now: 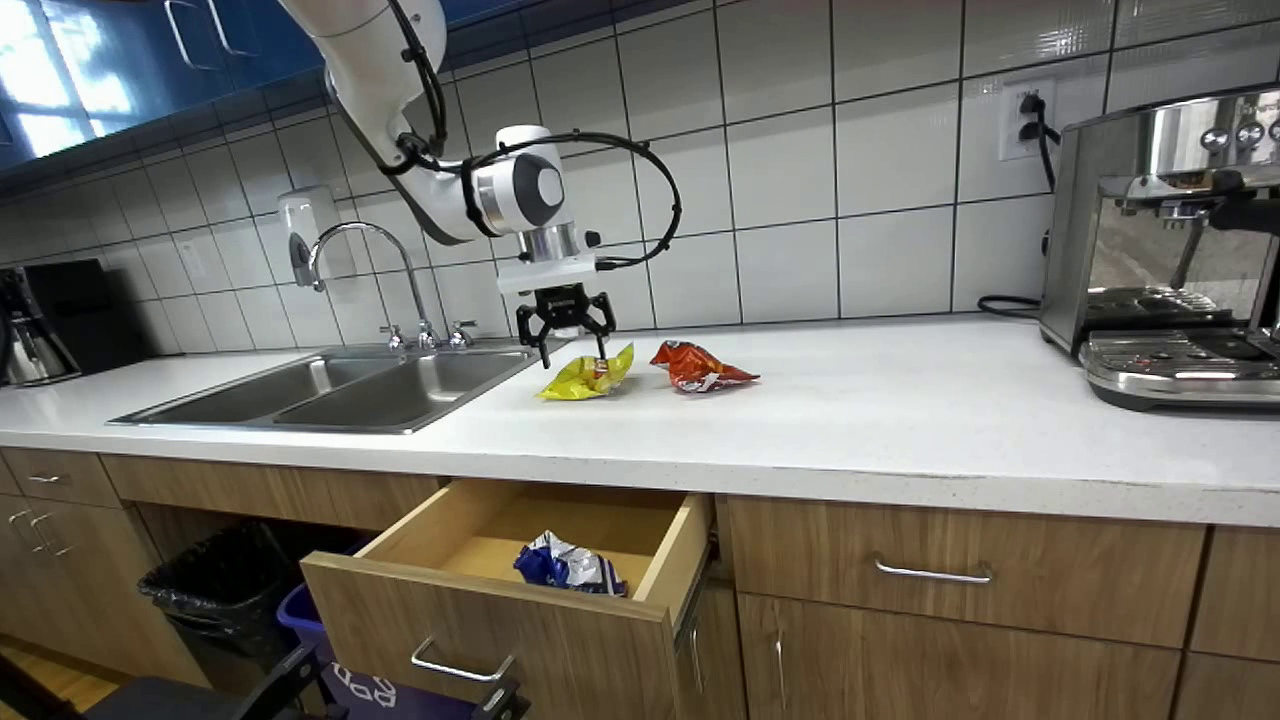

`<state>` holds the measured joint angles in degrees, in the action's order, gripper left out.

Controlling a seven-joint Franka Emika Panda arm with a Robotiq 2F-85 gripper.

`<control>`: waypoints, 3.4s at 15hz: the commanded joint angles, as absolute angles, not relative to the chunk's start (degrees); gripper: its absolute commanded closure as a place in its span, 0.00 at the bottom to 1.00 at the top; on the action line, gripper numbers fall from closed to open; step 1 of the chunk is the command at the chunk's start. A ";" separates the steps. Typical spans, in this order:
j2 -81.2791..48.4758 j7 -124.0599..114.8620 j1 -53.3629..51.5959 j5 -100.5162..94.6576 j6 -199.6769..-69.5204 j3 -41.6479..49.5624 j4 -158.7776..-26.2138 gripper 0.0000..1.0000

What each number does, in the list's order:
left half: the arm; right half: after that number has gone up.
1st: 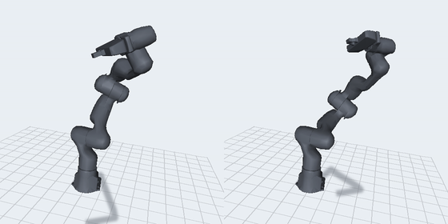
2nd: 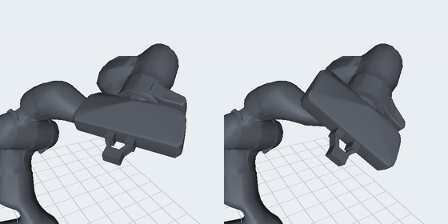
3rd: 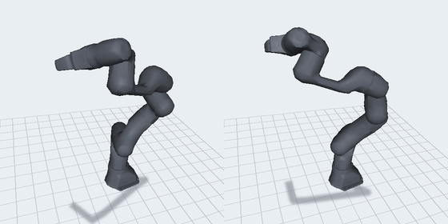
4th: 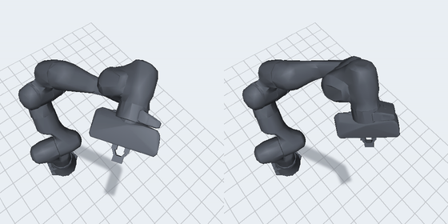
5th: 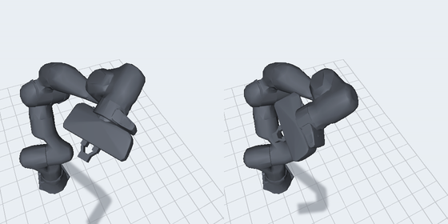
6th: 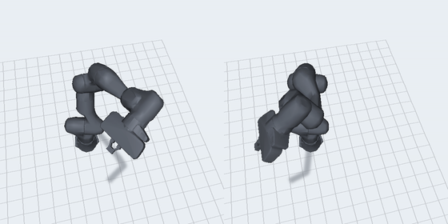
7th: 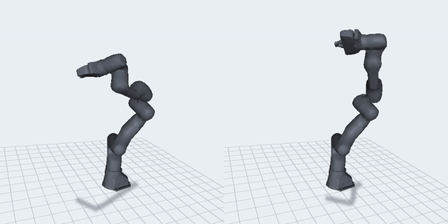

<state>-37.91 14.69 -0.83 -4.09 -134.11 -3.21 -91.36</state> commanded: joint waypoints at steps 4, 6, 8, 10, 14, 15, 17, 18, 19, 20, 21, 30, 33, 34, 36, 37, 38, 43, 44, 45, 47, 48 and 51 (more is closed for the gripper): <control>-38.12 15.34 0.24 -3.32 -133.44 -3.84 -90.74 0.00; -38.53 15.56 0.56 -3.04 -132.80 -3.93 -90.27 0.00; -38.94 15.58 0.78 -2.93 -132.51 -3.91 -89.98 0.00; -39.32 15.58 0.90 -2.93 -132.33 -3.90 -89.84 0.00; -40.00 15.65 1.05 -2.95 -131.88 -3.97 -89.58 0.00; -40.01 15.68 1.03 -2.98 -131.85 -3.99 -89.68 0.00; -39.93 15.70 0.99 -3.05 -131.73 -3.98 -89.83 0.00; -39.88 15.65 0.97 -3.09 -131.68 -3.95 -89.92 0.00; -39.84 15.88 1.11 -2.92 -131.34 -4.08 -90.04 0.00; -39.82 15.83 1.11 -2.90 -131.14 -4.05 -90.11 0.00; -39.78 15.72 1.08 -2.98 -131.00 -3.97 -90.31 0.00; -39.32 15.46 0.93 -3.21 -129.56 -3.77 -91.84 0.00; -38.73 15.30 0.89 -3.26 -129.56 -3.72 -93.13 0.00; -38.53 15.20 0.85 -3.31 -129.67 -3.68 -93.57 0.00; -37.96 14.96 0.80 -3.32 -130.07 -3.65 -94.77 0.00; -37.64 14.70 0.74 -3.30 -130.36 -3.61 -95.43 0.00; -37.37 14.54 0.70 -3.26 -130.61 -3.62 -95.97 0.00; -34.76 14.26 0.66 -3.40 -131.72 -3.53 -99.99 0.00; -34.09 14.38 0.68 -3.50 -131.66 -3.48 -100.90 0.00; -33.23 14.62 0.79 -3.55 -131.81 -3.48 -102.19 0.00; -31.55 14.92 0.95 -3.41 -132.12 -3.59 -104.80 0.00; -30.82 14.95 0.93 -3.47 -132.26 -3.56 -106.02 0.00; -28.01 15.17 1.00 -3.26 -133.19 -3.73 -110.71 0.00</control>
